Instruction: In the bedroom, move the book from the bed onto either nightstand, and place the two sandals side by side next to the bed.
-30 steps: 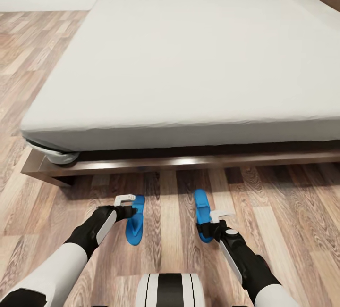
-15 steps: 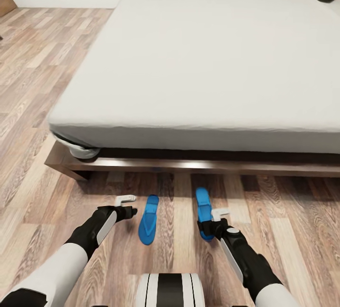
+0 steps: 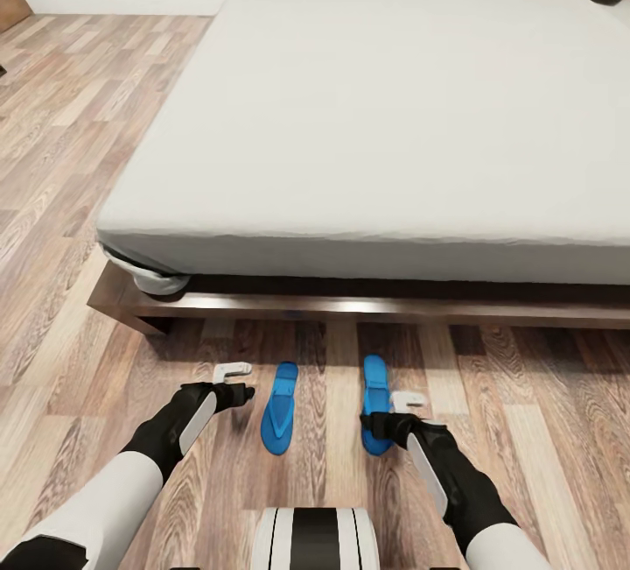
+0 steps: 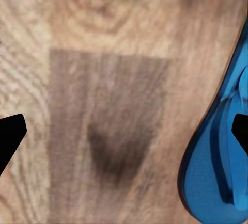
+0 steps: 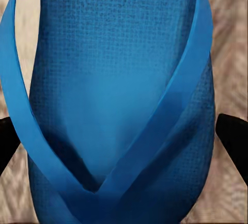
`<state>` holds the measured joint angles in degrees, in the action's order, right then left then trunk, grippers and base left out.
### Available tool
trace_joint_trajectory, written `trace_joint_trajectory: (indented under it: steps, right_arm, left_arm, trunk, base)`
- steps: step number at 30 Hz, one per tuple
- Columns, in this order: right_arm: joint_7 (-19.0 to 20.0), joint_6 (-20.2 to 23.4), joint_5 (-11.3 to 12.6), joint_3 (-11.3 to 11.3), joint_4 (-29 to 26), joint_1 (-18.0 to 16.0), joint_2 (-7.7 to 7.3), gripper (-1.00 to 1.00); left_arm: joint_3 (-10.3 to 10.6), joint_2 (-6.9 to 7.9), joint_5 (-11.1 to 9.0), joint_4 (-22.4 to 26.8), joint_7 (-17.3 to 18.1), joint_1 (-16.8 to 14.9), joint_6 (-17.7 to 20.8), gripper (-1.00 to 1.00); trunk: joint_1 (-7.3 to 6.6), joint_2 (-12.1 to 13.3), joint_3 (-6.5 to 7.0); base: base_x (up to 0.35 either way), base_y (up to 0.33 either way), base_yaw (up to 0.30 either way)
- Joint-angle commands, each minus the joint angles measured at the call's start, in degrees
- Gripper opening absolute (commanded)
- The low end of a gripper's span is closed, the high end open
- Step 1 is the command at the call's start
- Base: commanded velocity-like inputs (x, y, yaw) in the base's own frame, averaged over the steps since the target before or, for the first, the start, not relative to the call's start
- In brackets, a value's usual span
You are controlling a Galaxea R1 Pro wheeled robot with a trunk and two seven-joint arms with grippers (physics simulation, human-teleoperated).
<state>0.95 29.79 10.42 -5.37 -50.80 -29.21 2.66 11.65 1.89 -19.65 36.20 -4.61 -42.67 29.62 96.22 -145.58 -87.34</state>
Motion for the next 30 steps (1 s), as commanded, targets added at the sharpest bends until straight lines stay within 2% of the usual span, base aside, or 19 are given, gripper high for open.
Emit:
trace_joint_trajectory:
  steps: [1,2,3,7,17,27,30]
  right_arm:
    - [0.0,0.5,0.9,0.0,0.0,-0.1,0.80,-1.00]
    - [0.0,0.6,1.0,0.0,0.1,-0.1,1.14,-1.00]
    - [-0.1,0.8,1.3,0.0,0.2,-0.2,2.42,-1.00]
    - [-0.1,0.9,1.6,0.0,0.4,-0.2,3.58,-1.00]
    - [-0.1,0.8,1.6,-0.2,0.6,-0.2,3.85,-1.00]
    - [-0.1,0.8,1.3,-0.4,1.9,-0.2,3.85,-1.00]
    - [0.0,0.8,1.3,-1.9,2.1,-0.2,3.85,-1.00]
  left_arm:
    - [0.4,0.07,-0.6,0.1,-0.5,0.0,0.2,1.00]
    - [0.4,0.06,-0.6,0.1,-0.5,0.0,0.2,1.00]
    - [0.4,0.07,-0.6,0.2,-0.5,0.0,0.2,1.00]
    - [0.4,0.05,-0.6,0.1,-0.4,0.0,0.1,1.00]
    - [0.4,0.03,-0.6,0.0,-0.4,0.0,0.1,1.00]
    - [0.4,-0.01,-0.6,0.0,-0.4,0.0,0.1,1.00]
    - [0.4,-0.04,-0.6,0.0,-0.4,0.0,0.1,1.00]
  trunk:
    - [-0.01,0.0,-0.04]
    - [-0.01,0.0,-0.04]
    - [-0.01,0.0,-0.04]
    - [-0.01,0.0,-0.04]
    - [-0.01,0.0,-0.04]
    - [-0.01,0.0,-0.04]
    - [-0.01,0.0,-0.04]
  base:
    - [0.000,0.000,0.000]
    - [0.000,0.000,0.000]
    - [0.000,0.000,0.000]
    - [0.000,0.005,0.000]
    - [0.019,0.178,0.000]
    - [0.004,0.010,0.000]
    - [0.000,0.038,0.000]
